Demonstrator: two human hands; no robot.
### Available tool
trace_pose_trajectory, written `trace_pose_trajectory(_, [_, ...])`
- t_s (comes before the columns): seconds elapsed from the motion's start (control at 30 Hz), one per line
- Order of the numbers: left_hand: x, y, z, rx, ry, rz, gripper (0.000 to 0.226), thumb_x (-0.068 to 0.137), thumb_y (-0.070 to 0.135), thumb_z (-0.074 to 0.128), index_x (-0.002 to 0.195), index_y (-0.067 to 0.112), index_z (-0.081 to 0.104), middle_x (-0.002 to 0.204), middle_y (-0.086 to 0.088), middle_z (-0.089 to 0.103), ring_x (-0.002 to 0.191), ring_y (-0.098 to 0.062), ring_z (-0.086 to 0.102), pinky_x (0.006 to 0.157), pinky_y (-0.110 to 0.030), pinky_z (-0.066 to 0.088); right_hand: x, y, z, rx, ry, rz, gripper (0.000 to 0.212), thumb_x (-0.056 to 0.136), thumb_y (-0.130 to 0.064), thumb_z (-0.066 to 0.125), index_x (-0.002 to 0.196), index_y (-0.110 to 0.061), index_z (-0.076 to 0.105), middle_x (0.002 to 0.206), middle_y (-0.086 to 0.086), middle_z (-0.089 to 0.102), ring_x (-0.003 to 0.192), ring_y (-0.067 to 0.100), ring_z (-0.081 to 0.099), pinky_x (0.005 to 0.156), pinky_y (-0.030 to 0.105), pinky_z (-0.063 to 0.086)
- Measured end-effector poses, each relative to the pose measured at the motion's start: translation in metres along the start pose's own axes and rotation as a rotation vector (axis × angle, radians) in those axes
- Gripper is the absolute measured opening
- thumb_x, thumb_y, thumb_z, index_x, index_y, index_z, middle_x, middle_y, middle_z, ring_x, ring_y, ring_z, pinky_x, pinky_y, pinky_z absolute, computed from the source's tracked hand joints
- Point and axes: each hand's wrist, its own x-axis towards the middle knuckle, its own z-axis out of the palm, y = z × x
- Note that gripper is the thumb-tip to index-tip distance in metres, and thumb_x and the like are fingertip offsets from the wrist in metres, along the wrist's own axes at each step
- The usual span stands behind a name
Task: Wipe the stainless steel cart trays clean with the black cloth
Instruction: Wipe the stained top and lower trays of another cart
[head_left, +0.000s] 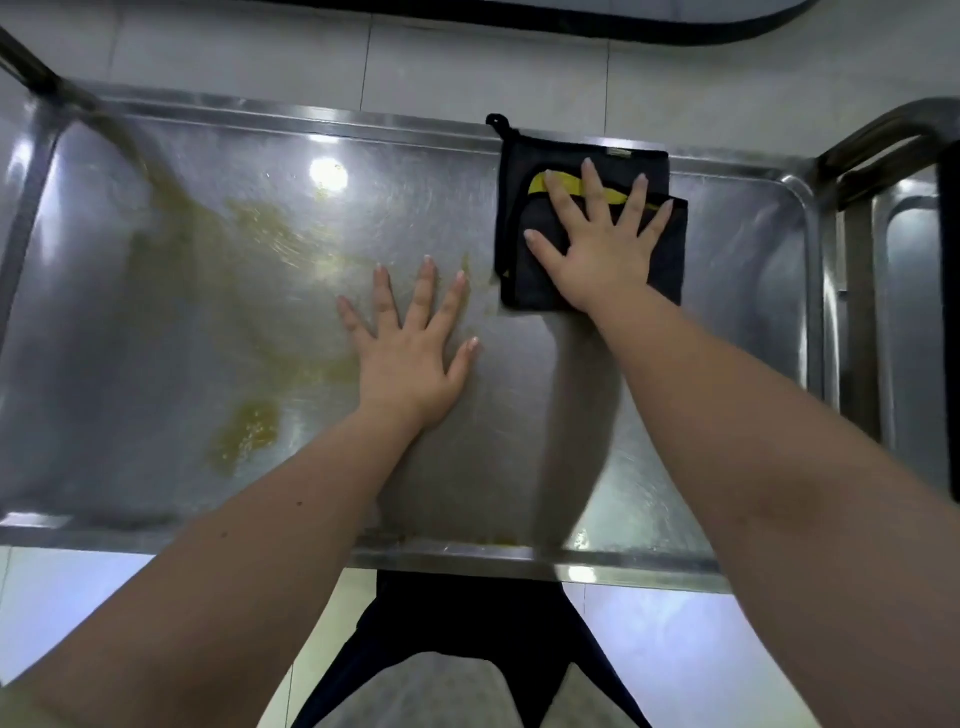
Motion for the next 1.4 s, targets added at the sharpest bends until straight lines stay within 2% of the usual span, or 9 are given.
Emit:
trace_pose_trajectory(0.3, [-0.004, 0.002, -0.001, -0.006, 0.008, 0.025, 0.066, 0.098, 0.063, 0.015, 0.154, 0.041, -0.011, 0.164, 0.006, -0.015, 0.147, -0.040, -0.020, 0.109, -0.074, -0.008, -0.126, 0.003, 0.042, 0.006, -0.004, -0.006, 0.070, 0.088, -0.078, 0.006, 0.150, -0.050, -0.012, 0.163, -0.009, -0.017, 0.146, 0.044, -0.018, 0.112, 0.068, -0.008])
trace_pose_trajectory(0.47, [-0.005, 0.001, -0.004, -0.007, -0.003, 0.043, 0.066, 0.097, 0.062, 0.016, 0.155, 0.040, -0.005, 0.165, 0.004, -0.011, 0.147, -0.042, -0.017, 0.107, -0.076, -0.009, -0.213, -0.010, 0.074, 0.050, 0.058, 0.031, 0.070, 0.090, -0.076, 0.012, 0.154, -0.046, 0.005, 0.165, -0.004, 0.000, 0.146, 0.049, -0.005, 0.112, 0.070, -0.005])
trace_pose_trajectory(0.53, [-0.005, 0.000, -0.006, -0.012, -0.015, 0.048, 0.066, 0.097, 0.061, 0.017, 0.156, 0.039, -0.002, 0.165, 0.003, -0.010, 0.147, -0.042, -0.017, 0.106, -0.075, -0.012, -0.232, -0.016, 0.082, 0.050, 0.048, 0.060, 0.070, 0.090, -0.076, 0.010, 0.153, -0.048, 0.001, 0.165, -0.005, -0.002, 0.146, 0.049, -0.008, 0.112, 0.070, -0.005])
trace_pose_trajectory(0.73, [-0.026, -0.034, -0.014, 0.024, -0.068, 0.131, 0.059, 0.101, 0.054, 0.021, 0.156, 0.040, 0.005, 0.166, 0.004, -0.006, 0.151, -0.029, -0.009, 0.110, -0.073, -0.007, -0.234, -0.020, 0.081, 0.044, 0.076, 0.094, 0.070, 0.088, -0.078, 0.011, 0.151, -0.051, -0.002, 0.165, -0.008, -0.006, 0.146, 0.048, -0.008, 0.111, 0.070, -0.007])
trace_pose_trajectory(0.87, [-0.044, -0.080, -0.010, 0.045, -0.052, 0.098, 0.058, 0.098, 0.062, 0.019, 0.152, 0.050, 0.003, 0.165, 0.010, -0.007, 0.151, -0.030, -0.011, 0.105, -0.079, -0.007, -0.235, -0.020, 0.081, 0.033, 0.070, 0.096, 0.071, 0.086, -0.079, 0.006, 0.151, -0.052, -0.006, 0.165, -0.009, -0.009, 0.146, 0.047, -0.010, 0.112, 0.070, -0.006])
trace_pose_trajectory(1.0, [-0.041, -0.084, -0.005, 0.087, -0.030, 0.110, 0.059, 0.097, 0.066, 0.012, 0.152, 0.051, -0.004, 0.165, 0.011, -0.010, 0.151, -0.030, -0.013, 0.104, -0.079, -0.006, -0.236, -0.026, 0.080, 0.021, 0.057, 0.113, 0.071, 0.085, -0.078, 0.001, 0.150, -0.051, -0.010, 0.164, -0.008, -0.012, 0.146, 0.048, -0.012, 0.111, 0.070, -0.007])
trace_pose_trajectory(1.2, [-0.038, -0.087, -0.007, 0.074, -0.024, 0.094, 0.056, 0.098, 0.062, 0.011, 0.151, 0.053, -0.002, 0.164, 0.012, -0.010, 0.151, -0.028, -0.013, 0.104, -0.079, -0.007, -0.239, -0.088, 0.080, 0.034, 0.037, 0.044, 0.071, 0.088, -0.076, 0.006, 0.150, -0.048, -0.014, 0.163, -0.006, -0.020, 0.143, 0.052, -0.017, 0.107, 0.073, -0.008])
trace_pose_trajectory(1.3, [-0.036, -0.092, -0.010, 0.064, -0.020, 0.093, 0.056, 0.098, 0.063, 0.011, 0.151, 0.053, -0.002, 0.164, 0.013, -0.009, 0.151, -0.026, -0.013, 0.105, -0.078, -0.007, -0.237, -0.106, 0.077, 0.044, 0.038, 0.033, 0.070, 0.089, -0.077, 0.009, 0.150, -0.050, -0.011, 0.163, -0.008, -0.019, 0.144, 0.049, -0.020, 0.106, 0.074, -0.013])
trace_pose_trajectory(1.4, [-0.034, -0.096, -0.011, 0.054, -0.021, 0.093, 0.057, 0.097, 0.065, 0.011, 0.151, 0.053, 0.000, 0.164, 0.013, -0.008, 0.151, -0.025, -0.013, 0.106, -0.077, -0.007, -0.236, -0.080, 0.076, 0.023, 0.064, 0.004, 0.072, 0.086, -0.080, 0.010, 0.151, -0.052, -0.001, 0.164, -0.012, -0.009, 0.145, 0.048, -0.017, 0.107, 0.073, -0.013])
